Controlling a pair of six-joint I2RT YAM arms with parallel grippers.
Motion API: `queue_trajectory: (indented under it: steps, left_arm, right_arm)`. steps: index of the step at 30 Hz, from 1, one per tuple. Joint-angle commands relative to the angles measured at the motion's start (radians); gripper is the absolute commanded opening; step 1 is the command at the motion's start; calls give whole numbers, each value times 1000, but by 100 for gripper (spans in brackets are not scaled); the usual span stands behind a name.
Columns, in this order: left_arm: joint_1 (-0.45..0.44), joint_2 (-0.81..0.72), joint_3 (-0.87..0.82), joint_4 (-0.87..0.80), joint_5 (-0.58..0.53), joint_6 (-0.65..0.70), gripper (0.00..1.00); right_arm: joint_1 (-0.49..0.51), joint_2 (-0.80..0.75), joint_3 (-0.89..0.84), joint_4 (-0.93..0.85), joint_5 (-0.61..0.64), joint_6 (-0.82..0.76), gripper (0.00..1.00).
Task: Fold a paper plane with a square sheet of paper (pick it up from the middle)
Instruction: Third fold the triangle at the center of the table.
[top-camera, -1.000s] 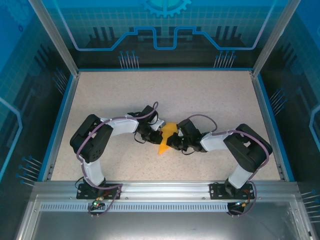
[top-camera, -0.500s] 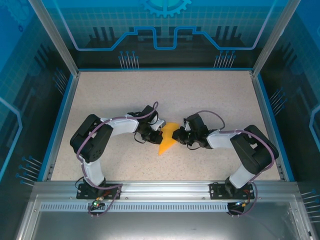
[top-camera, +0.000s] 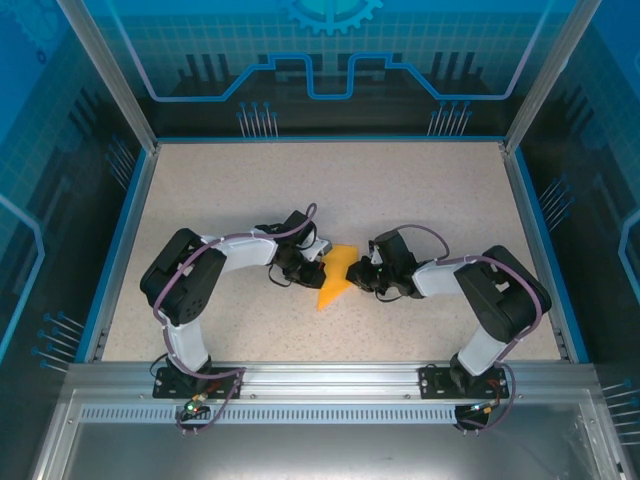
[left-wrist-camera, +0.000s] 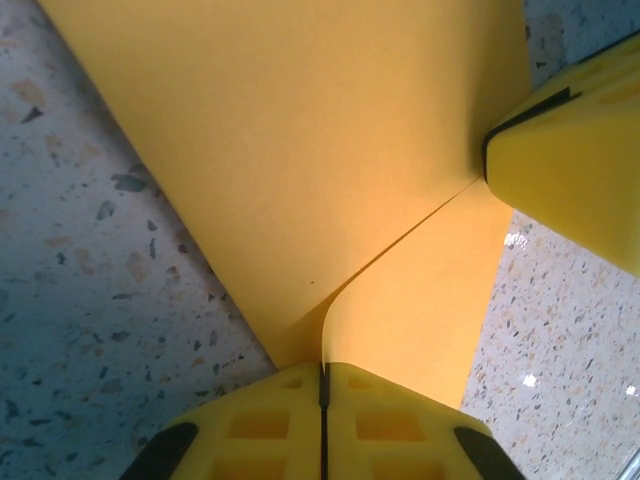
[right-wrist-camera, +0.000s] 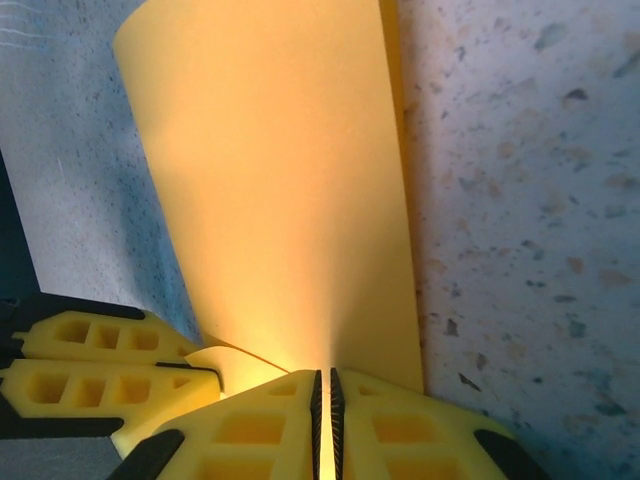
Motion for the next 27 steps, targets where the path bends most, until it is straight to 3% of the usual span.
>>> queue_trajectory:
  steps: [1,3,9,14,18,22,27]
  left_arm:
    - [-2,-37,16,-59,-7,-20,15]
    - [-2,-97,28,-78,-35,-38,30]
    - [-2,-265,32,-113,-135,-122,46]
    - [-7,-314,13,-88,-27,-154,33]
    - [-49,-266,27,-71,55,-147,22]
    - [-94,-198,46,-55,52,-154,17]
    - [-97,-146,48,-63,-70,-170,14]
  right_arm:
    - [-5,-21,7,-105,24,-35,14]
    - [-5,-12,15,-114,12,-41,14]
    - [-4,-53,27,-77,-46,-48,16]
    - [-5,-190,54,-248,28,-108,23]
    - [-14,-249,28,-310,65,-117,28]
    - [-15,-253,-13,-277,54,-94,32]
    - [-10,-216,-40,-206,20,-66,34]
